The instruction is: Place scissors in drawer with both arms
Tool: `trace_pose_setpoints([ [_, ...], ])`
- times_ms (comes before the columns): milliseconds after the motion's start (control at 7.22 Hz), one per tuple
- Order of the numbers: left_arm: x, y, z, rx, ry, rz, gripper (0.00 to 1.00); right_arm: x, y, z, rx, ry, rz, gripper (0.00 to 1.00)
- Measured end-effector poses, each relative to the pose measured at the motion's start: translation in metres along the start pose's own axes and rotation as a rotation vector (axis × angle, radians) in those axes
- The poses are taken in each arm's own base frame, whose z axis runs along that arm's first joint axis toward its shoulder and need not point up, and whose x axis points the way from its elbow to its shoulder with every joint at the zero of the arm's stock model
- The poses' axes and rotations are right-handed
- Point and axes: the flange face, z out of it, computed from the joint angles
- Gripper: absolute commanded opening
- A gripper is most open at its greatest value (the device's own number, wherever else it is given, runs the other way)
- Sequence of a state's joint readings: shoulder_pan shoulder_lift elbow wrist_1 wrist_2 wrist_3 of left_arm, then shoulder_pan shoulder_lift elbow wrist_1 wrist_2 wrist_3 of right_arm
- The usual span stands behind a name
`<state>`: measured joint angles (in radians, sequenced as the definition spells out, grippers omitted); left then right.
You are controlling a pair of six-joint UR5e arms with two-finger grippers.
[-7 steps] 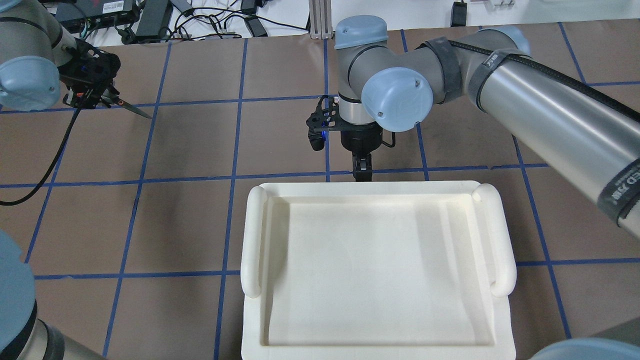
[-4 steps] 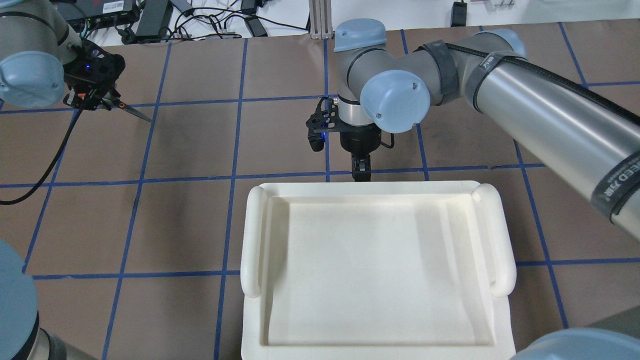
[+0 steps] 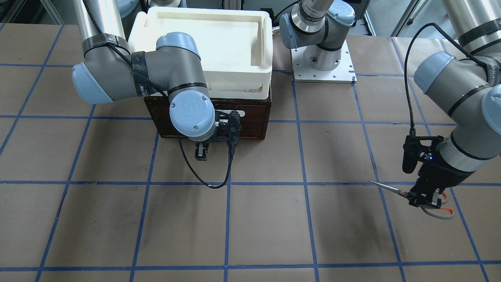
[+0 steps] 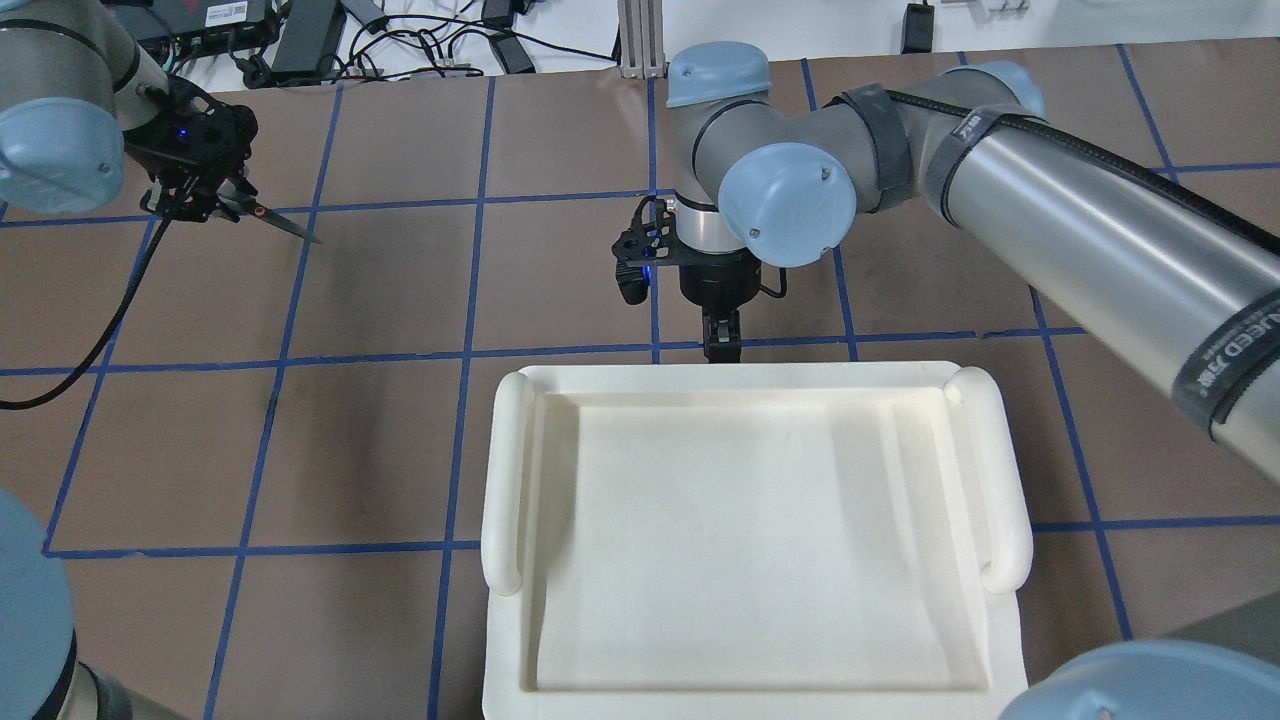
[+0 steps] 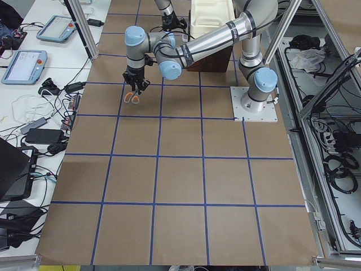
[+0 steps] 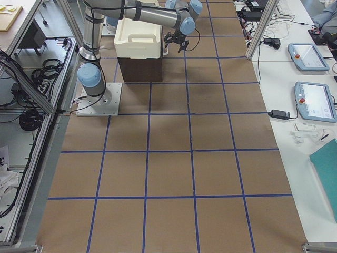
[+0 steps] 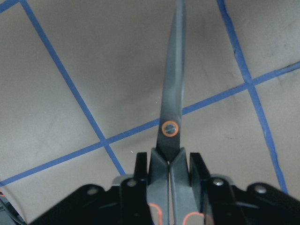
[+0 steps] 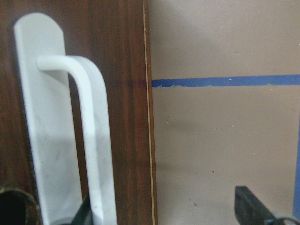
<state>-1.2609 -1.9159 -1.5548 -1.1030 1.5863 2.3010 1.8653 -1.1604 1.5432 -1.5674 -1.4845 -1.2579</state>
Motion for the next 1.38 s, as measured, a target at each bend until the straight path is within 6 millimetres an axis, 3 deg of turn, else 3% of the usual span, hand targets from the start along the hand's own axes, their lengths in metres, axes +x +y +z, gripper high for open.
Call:
trace_pose_setpoints([
  [831, -0.001, -0.001, 0.006, 0.027, -0.011, -0.003, 0.0, 0.012, 0.0, -0.012, 0.03, 0.076, -0.002, 1.0],
  [1385, -0.002, -0.004, 0.011, 0.073, -0.036, -0.008, 0.0, 0.033, 0.001, -0.023, 0.053, 0.14, -0.018, 1.0],
])
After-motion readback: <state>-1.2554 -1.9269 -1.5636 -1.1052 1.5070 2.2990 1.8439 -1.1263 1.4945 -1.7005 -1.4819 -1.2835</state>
